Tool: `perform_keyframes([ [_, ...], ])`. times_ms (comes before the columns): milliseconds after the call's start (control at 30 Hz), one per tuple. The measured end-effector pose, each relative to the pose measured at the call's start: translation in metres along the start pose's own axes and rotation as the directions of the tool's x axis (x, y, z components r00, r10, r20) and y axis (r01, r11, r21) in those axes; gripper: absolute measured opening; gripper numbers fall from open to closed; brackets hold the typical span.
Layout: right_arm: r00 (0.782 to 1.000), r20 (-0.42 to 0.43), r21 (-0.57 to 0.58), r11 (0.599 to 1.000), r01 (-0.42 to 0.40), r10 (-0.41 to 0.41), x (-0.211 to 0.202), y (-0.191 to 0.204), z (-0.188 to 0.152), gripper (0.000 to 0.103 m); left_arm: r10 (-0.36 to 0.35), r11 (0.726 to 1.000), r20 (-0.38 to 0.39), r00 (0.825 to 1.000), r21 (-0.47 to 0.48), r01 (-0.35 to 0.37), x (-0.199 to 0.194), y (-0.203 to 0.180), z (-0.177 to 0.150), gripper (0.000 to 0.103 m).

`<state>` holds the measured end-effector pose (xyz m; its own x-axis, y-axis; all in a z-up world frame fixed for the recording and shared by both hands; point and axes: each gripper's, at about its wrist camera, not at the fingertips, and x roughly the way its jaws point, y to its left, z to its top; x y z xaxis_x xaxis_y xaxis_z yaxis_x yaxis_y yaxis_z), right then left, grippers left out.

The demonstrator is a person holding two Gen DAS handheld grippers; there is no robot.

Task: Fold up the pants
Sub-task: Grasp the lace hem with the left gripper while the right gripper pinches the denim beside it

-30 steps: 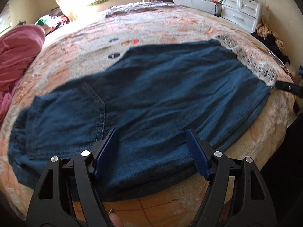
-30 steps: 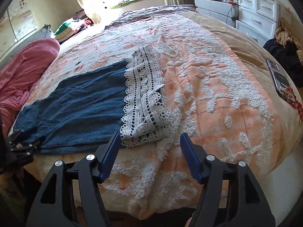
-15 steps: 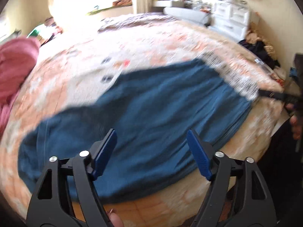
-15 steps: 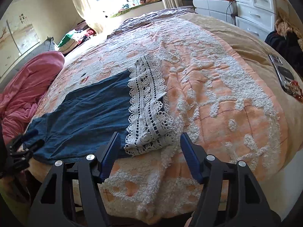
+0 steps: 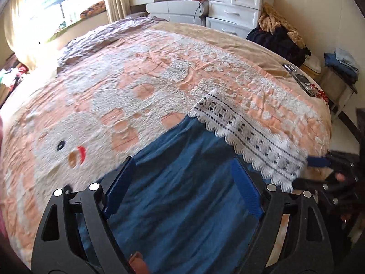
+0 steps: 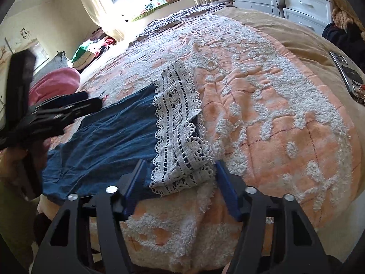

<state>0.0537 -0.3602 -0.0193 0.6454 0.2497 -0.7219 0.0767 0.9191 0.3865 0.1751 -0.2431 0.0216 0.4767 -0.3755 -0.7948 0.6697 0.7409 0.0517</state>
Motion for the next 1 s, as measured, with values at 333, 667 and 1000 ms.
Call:
perform_keyframes([
  [333,0.998,0.065,-0.076,0.997,0.013,-0.008,-0.009,0.015,0.003,0.052,-0.064,0.998,-0.051,0.997,-0.009,0.064,0.074,0.015,0.039,0.078],
  [667,0.999,0.005,-0.063,0.997,0.042,-0.041,0.013,0.015,0.010,0.052,-0.216,0.975,-0.050,0.975,0.048,0.218,0.111,0.014,0.054,0.078],
  [1000,0.999,-0.028,0.107,0.994,-0.022,0.025,0.025,-0.012,0.011,0.030,-0.394,0.911,-0.107,0.913,0.087,0.403,0.135,0.010,0.064,0.075],
])
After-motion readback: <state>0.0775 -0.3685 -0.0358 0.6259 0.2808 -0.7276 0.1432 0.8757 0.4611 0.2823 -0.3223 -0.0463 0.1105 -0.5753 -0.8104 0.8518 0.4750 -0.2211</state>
